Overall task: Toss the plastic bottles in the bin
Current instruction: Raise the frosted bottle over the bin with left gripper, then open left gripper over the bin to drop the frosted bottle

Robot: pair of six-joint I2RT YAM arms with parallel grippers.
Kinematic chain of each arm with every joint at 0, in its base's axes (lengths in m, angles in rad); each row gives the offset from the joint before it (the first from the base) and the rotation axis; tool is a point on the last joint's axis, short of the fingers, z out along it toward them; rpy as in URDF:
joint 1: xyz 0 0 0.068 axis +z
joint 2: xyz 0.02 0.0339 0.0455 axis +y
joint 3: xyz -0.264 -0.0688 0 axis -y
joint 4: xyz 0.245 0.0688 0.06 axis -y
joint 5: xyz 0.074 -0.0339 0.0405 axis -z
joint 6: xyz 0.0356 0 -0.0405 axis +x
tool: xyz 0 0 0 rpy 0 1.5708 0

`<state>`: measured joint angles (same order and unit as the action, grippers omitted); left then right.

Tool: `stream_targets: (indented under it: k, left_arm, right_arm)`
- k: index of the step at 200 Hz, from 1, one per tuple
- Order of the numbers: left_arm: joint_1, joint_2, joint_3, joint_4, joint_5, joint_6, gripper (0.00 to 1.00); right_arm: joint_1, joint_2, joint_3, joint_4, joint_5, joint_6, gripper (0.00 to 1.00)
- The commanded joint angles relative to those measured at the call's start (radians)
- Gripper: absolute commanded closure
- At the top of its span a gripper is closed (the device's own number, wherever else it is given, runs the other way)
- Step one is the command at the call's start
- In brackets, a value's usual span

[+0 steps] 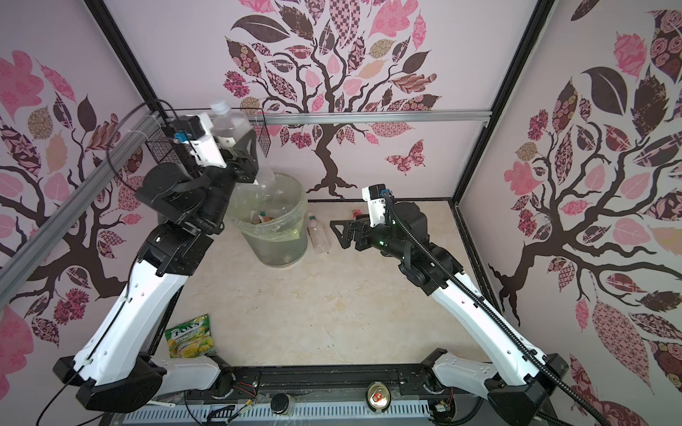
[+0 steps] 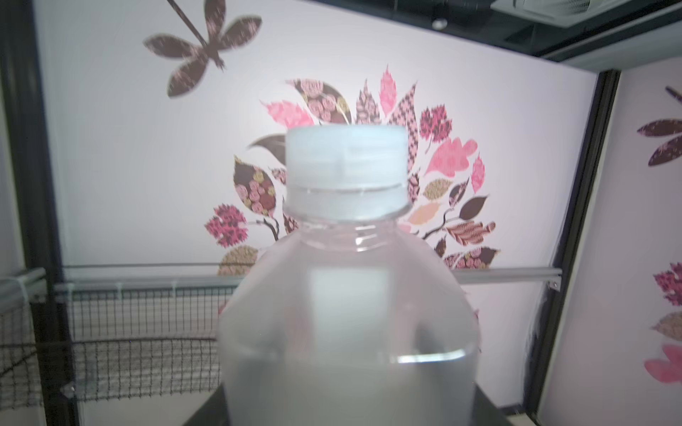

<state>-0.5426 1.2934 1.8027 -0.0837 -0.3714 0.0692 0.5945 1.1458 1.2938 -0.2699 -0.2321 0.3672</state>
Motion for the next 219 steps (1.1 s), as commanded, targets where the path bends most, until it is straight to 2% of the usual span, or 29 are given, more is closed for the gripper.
stream_targets:
  k: [1, 27, 45, 65, 82, 97, 179, 219]
  left_arm:
    - [0.032, 0.023, 0.035, 0.117, -0.030, 0.099, 0.44]
    - [0.138, 0.108, 0.015, 0.016, 0.052, -0.057, 0.44]
    - [0.176, 0.161, -0.066, 0.003, 0.070, -0.127, 0.40]
    - [0.213, 0.219, -0.094, -0.065, 0.092, -0.210, 0.30]
    - [0.216, 0.218, -0.114, -0.108, 0.102, -0.245, 0.11]
    - [0.213, 0.178, -0.173, -0.085, 0.122, -0.265, 0.02]
    - [0.177, 0.089, -0.193, -0.116, 0.158, -0.281, 0.02]
    - [0.072, 0.075, -0.185, -0.158, 0.164, -0.266, 0.02]
  right_arm:
    - [0.007, 0.018, -0.016, 0.022, -0.021, 0.027, 0.00]
    - [0.007, 0.028, -0.031, 0.034, -0.033, 0.040, 0.00]
    - [0.007, 0.025, -0.040, 0.040, -0.039, 0.047, 0.01]
    - [0.007, 0.016, -0.044, 0.030, -0.043, 0.043, 0.00]
    - [0.007, 0.004, -0.048, 0.019, -0.031, 0.032, 0.00]
    - [0.007, -0.004, -0.058, 0.019, -0.026, 0.029, 0.00]
    - [0.007, -0.015, -0.099, 0.042, -0.033, 0.049, 0.00]
    - [0.007, -0.033, -0.136, 0.032, 0.026, 0.040, 0.01]
